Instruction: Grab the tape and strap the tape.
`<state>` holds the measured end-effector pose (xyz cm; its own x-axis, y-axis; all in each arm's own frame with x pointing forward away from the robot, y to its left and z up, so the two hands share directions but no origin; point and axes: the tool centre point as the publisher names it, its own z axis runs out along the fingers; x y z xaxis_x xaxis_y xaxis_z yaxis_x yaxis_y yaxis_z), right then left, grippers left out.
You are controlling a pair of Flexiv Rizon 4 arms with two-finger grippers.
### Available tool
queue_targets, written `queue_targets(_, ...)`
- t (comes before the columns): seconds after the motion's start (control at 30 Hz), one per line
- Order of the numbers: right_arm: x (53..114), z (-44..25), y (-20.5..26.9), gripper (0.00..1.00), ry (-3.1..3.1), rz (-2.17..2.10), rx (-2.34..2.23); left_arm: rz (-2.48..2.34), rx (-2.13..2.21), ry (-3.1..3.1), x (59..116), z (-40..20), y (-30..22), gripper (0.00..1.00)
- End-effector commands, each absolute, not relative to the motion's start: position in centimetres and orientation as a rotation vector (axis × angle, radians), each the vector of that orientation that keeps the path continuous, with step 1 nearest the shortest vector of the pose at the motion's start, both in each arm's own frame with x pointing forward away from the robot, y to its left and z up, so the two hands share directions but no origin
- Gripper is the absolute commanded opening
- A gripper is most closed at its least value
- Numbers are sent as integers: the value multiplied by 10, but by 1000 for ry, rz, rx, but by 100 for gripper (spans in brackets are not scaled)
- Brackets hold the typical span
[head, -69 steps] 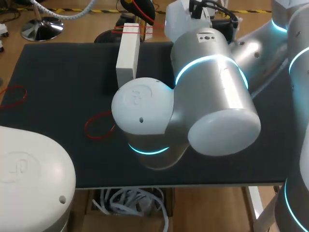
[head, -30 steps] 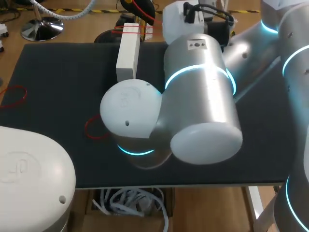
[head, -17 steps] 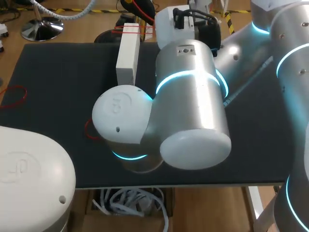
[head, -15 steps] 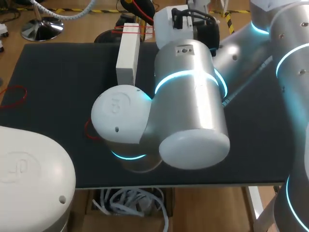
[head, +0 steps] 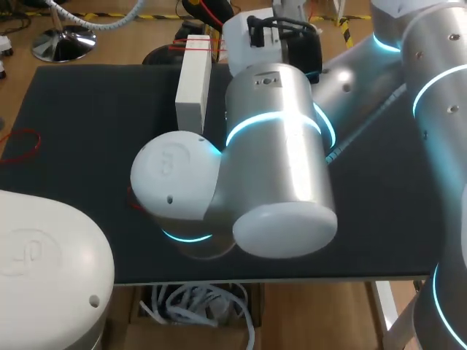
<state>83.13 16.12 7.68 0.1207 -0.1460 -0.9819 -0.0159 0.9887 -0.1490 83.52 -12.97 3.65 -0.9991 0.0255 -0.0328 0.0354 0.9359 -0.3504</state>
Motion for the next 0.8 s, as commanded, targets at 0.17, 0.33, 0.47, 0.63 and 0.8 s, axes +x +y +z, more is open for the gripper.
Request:
queue_targets(0.17,834,71,179,0,1459,-118,-132,-549,46,3064,835,37,-130,0)
queue_targets(0.33,835,70,185,0,1456,-113,-141,-549,46,3064,835,37,-130,0)
queue_targets(0.47,834,68,188,0,1459,-114,-150,-549,46,3064,835,37,-130,0)
queue_targets(0.63,835,66,192,0,1458,-112,-163,-549,46,3064,835,37,-130,0)
queue_targets(0.8,836,65,196,0,1459,-118,-169,-549,46,3064,835,37,-130,0)
